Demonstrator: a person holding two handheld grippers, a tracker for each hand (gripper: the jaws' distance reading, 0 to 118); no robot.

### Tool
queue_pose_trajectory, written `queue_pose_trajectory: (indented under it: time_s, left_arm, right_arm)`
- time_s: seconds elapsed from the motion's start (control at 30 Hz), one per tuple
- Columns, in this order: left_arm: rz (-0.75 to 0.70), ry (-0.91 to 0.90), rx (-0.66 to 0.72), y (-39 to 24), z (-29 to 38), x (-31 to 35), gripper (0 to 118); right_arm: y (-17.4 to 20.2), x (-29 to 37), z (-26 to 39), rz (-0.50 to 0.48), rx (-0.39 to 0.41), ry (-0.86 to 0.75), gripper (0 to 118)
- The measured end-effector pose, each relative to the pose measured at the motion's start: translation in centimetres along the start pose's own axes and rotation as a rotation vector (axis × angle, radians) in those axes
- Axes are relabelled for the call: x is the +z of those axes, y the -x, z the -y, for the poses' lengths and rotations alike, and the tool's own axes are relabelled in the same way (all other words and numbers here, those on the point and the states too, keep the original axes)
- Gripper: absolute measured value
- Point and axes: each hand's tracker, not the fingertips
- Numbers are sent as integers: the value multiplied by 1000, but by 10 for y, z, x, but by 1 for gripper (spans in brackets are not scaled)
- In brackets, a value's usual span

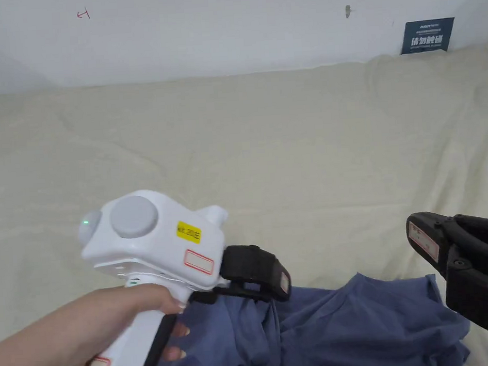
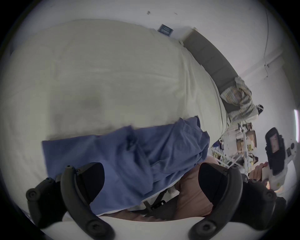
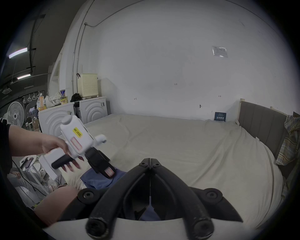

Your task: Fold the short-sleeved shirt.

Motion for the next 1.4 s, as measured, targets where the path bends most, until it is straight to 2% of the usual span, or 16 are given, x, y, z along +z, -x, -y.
queue_pose_trajectory:
  time_s: [0.07,0.1,0.13,0.17,0.2,0.23,0.3,0.4,0.57,0.67,0.87,1.0,1.03,1.17,1.23,1.4]
  left_arm:
    - [7,-2,14,8,12,24,115]
    - [-29,3,21,15,16,30,105]
    - [-94,-12,24,21,21,36,82]
    - [-154,-41,22,32,22,43,49]
    - [-226,-55,21,38,25,42,9]
    - [-269,-53,40,44,28,40,5]
    - [-314,-56,96,54,32,29,5]
    - [-212,-7,114,58,35,3,5]
    - [-262,52,49,42,36,-45,5]
    - [-263,18,20,24,34,-45,5]
    - [-122,47,-27,-7,33,-54,5]
    - [-56,109,5,-7,35,-76,5]
    - [-14,84,16,-6,36,-74,5]
    - [374,-14,180,15,45,-52,5]
    - [460,-59,198,22,52,-29,5]
    - [99,-257,70,60,60,57,5]
  right_arm:
    - [0,-3,1,-5,-13,-1,0]
    - [0,-4,2,-12,-25,-1,0]
    - [1,-6,3,-20,-37,0,0]
    - [2,-7,3,-28,-47,3,0]
    - [3,-9,3,-35,-51,6,0]
    - [4,-10,4,-38,-51,8,0]
    - [5,-11,4,-48,-46,16,0]
    - [6,-11,6,-50,-31,23,0]
    - [-1,-11,6,-55,-103,45,0]
    - [-2,-11,5,-32,-108,49,0]
    - [-4,-11,4,-19,-103,51,0]
    - [-2,-9,2,-23,-122,46,0]
    - [-2,-9,2,-24,-125,46,0]
    - [0,-7,1,-40,-136,47,0]
    - [2,-9,1,-41,-122,49,0]
    - [5,-16,-2,-39,-111,59,0]
